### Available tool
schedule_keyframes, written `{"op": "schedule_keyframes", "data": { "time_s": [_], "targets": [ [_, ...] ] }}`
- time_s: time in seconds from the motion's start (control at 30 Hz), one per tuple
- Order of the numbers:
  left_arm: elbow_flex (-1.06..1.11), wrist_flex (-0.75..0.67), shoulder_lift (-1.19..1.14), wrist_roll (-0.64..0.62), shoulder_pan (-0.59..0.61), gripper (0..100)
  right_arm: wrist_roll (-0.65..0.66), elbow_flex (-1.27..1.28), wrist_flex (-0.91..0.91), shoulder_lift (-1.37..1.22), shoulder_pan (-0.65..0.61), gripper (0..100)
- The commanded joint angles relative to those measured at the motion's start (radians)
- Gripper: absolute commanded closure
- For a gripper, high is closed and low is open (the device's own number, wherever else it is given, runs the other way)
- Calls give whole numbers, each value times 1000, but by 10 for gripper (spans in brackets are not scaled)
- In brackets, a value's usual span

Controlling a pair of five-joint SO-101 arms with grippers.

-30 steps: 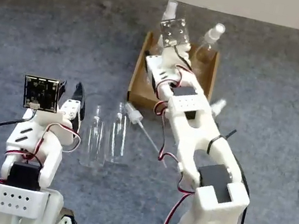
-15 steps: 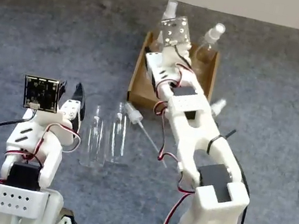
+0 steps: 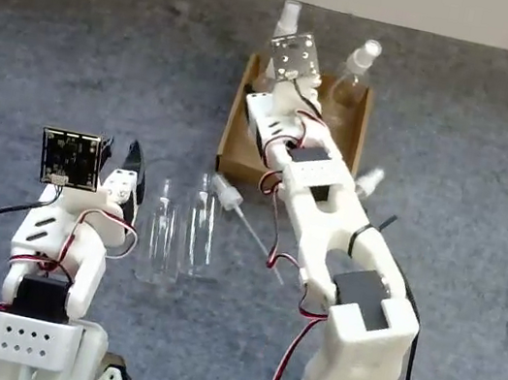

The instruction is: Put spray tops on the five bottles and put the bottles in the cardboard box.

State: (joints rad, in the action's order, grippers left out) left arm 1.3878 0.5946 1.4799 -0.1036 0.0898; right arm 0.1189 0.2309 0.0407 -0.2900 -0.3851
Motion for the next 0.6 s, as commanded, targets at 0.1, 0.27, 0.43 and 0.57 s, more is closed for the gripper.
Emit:
{"op": "schedule_keyframes", "data": {
  "time_s": [0.1,0.27,0.43,0.57],
  "targets": [
    [-4,-17,7,-5,-18,926,9,-56,-19,15,5,991],
    [-4,-18,5,-5,-18,926,9,-51,-13,18,-1,918],
    [-4,-20,5,-5,-18,926,9,-54,-13,18,-30,844],
    [-4,-20,5,-5,-18,926,9,-56,-13,19,-31,839]
  ]
}}
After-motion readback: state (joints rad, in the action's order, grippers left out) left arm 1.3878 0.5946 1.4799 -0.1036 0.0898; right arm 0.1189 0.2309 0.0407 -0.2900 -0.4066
